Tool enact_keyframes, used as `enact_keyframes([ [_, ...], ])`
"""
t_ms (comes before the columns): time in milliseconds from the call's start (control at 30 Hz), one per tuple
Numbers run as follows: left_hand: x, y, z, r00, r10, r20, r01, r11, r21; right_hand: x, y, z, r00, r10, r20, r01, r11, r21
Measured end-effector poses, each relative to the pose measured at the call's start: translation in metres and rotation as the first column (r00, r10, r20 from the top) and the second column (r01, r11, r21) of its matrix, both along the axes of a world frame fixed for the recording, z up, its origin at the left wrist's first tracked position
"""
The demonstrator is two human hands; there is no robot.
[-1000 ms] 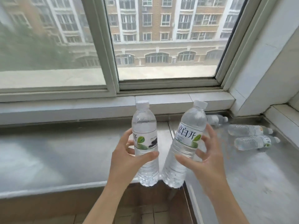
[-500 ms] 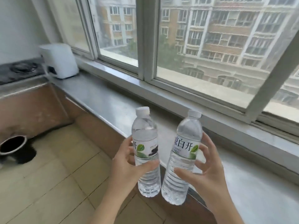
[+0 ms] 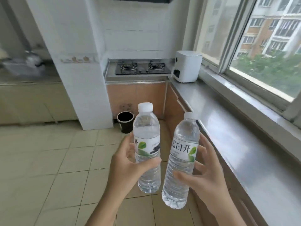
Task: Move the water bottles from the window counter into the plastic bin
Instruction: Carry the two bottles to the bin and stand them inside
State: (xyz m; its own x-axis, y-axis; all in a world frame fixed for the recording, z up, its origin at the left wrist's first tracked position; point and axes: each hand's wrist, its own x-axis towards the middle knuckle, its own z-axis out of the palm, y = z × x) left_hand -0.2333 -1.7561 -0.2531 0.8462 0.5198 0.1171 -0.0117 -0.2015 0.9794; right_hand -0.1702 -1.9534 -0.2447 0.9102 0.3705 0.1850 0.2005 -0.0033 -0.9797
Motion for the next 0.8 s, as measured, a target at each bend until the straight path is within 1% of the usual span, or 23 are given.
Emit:
enact_keyframes([
  [133, -0.008, 0.054, -0.004, 0.979, 0.206, -0.005, -0.206, 0.978, -0.020, 0.033, 0.073, 0.000, 0.981, 0.195, -0.007, -0.195, 0.981, -0.012],
  [333, 0.014, 0.121, -0.012, 0.880, 0.474, -0.010, -0.474, 0.879, -0.058, 0.097, 0.176, -0.010, 0.886, 0.462, -0.032, -0.462, 0.887, 0.009],
  [467, 0.045, 0.164, -0.012, 0.799, 0.602, -0.007, -0.600, 0.795, -0.089, 0.150, 0.242, -0.016, 0.806, 0.588, -0.062, -0.588, 0.809, 0.022],
  [567, 0.068, 0.194, -0.010, 0.730, 0.683, -0.004, -0.681, 0.727, -0.089, 0.184, 0.290, -0.011, 0.754, 0.656, -0.040, -0.657, 0.754, -0.025],
  [700, 0.090, 0.234, -0.009, 0.654, 0.756, -0.010, -0.754, 0.652, -0.082, 0.217, 0.357, -0.010, 0.671, 0.741, -0.015, -0.740, 0.669, -0.076],
  [800, 0.096, 0.269, -0.009, 0.605, 0.796, -0.023, -0.795, 0.601, -0.079, 0.229, 0.409, -0.016, 0.619, 0.784, -0.049, -0.785, 0.614, -0.081],
])
